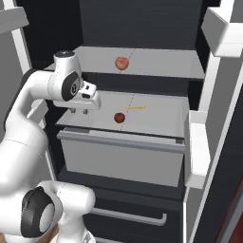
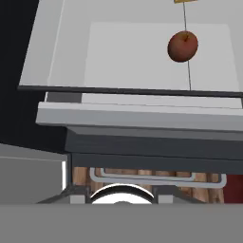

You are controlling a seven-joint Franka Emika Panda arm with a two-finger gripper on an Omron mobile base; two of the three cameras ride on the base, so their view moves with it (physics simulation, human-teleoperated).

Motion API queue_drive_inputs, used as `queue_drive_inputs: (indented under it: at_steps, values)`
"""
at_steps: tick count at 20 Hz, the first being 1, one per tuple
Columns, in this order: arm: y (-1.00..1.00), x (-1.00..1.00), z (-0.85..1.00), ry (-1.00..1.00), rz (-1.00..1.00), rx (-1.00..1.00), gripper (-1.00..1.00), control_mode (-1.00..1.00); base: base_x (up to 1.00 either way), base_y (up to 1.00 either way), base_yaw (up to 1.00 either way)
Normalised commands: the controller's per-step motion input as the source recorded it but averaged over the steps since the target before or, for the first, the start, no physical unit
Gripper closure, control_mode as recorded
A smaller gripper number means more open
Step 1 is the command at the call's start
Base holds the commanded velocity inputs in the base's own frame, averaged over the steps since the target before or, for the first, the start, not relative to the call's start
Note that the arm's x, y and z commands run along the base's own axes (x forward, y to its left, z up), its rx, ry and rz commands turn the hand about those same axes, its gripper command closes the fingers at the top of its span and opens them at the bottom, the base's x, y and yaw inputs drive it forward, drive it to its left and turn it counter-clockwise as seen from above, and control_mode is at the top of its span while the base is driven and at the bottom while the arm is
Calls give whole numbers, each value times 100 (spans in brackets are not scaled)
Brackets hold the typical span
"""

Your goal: Pick up the apple and peach from the fridge and place one fruit on each plate on the dining counter.

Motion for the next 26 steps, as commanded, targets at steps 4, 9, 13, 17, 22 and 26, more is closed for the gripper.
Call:
queue_drive_inputs:
  at_steps: [4,9,13,17,22,26]
  values:
    - [1,-11,-2,0,-2,0,-100,-100,0,0,0]
    - [-62,-8,-13,-4,-1,0,-100,-100,0,0,0]
    - [-90,1,-18,-10,1,0,-100,-100,0,0,0]
    - [-35,57,-34,-15,7,0,-100,-100,0,0,0]
    - [-27,55,-33,-23,8,0,-100,-100,0,0,0]
    - [-17,44,0,2,2,0,-100,-100,0,0,0]
